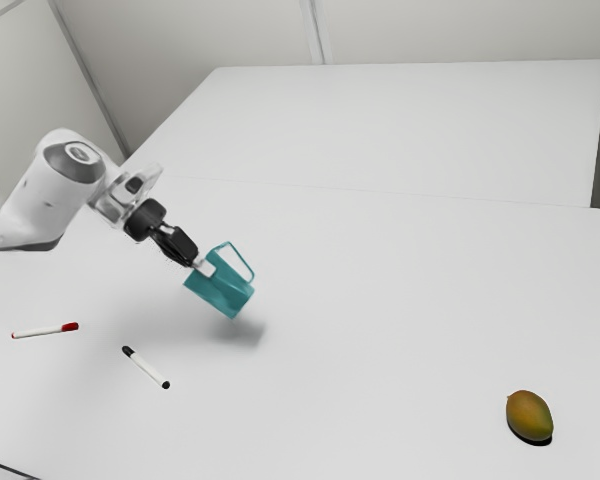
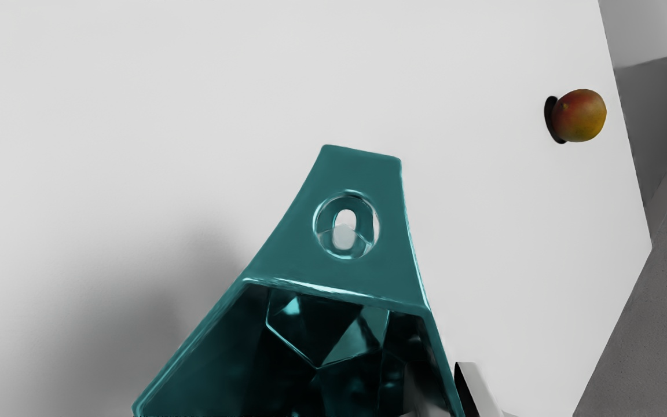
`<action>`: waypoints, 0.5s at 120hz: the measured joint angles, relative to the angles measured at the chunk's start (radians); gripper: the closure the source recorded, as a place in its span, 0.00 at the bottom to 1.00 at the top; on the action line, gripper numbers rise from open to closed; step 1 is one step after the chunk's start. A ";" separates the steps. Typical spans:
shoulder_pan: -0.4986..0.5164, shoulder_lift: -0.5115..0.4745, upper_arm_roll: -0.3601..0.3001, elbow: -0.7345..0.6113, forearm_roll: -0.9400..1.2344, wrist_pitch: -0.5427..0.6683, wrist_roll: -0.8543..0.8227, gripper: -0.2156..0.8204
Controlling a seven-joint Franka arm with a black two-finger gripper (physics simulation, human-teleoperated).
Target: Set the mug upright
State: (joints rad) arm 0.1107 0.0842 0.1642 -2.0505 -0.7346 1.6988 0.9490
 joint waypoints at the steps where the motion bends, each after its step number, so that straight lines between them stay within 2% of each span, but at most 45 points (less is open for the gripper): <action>1: -0.005 0.000 -0.004 0.009 0.018 0.004 -0.006 0.96; 13: -0.042 0.001 -0.063 0.095 0.206 0.047 -0.082 0.97; 26: -0.053 0.004 -0.105 0.125 0.348 0.099 -0.164 0.97; 60: -0.063 0.031 -0.156 0.135 0.611 0.262 -0.356 0.97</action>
State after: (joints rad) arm 0.0478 0.1150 0.0087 -1.9153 -0.1238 1.9613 0.5928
